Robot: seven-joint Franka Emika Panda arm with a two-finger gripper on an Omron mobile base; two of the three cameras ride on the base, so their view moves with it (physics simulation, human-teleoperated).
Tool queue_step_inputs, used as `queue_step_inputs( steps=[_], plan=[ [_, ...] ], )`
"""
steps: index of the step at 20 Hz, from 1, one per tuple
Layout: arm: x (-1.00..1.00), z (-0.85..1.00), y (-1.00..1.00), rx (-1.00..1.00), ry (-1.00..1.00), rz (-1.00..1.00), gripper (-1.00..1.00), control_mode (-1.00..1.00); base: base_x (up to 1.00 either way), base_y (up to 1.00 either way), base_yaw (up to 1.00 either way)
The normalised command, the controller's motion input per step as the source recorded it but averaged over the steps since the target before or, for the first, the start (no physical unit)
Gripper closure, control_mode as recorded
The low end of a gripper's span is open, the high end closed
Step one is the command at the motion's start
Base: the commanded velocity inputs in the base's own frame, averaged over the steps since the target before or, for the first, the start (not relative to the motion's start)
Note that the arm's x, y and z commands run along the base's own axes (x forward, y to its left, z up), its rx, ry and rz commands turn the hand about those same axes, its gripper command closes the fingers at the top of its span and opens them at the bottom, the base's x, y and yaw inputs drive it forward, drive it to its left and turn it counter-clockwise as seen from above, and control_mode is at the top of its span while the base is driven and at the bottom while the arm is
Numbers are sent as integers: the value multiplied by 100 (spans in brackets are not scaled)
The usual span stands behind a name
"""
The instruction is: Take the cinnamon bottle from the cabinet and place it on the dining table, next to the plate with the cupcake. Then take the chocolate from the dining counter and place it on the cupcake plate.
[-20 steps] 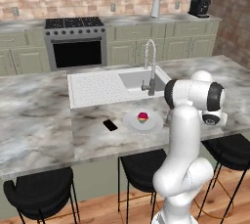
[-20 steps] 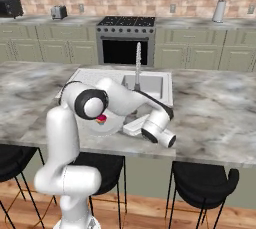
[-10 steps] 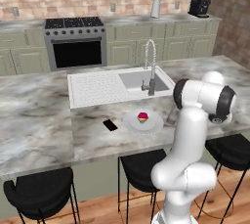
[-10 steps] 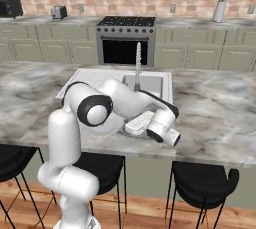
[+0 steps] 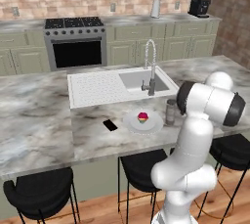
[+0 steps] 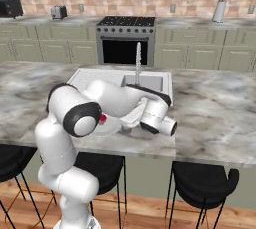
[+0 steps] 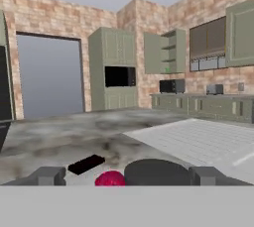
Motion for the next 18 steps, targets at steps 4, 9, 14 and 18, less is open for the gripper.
queue_step_inputs(
  steps=[4, 9, 14, 18],
  plan=[
    [-11, 87, 0, -1, 5, 0, -100, -100, 0, 0, 0],
    [-21, 100, 6, -4, 9, 0, -100, -100, 0, 0, 0],
    [-8, 97, 73, -17, 22, -3, -100, -100, 0, 0, 0],
    [-1, 54, 100, -21, 31, -3, -100, -100, 0, 0, 0]
  ],
)
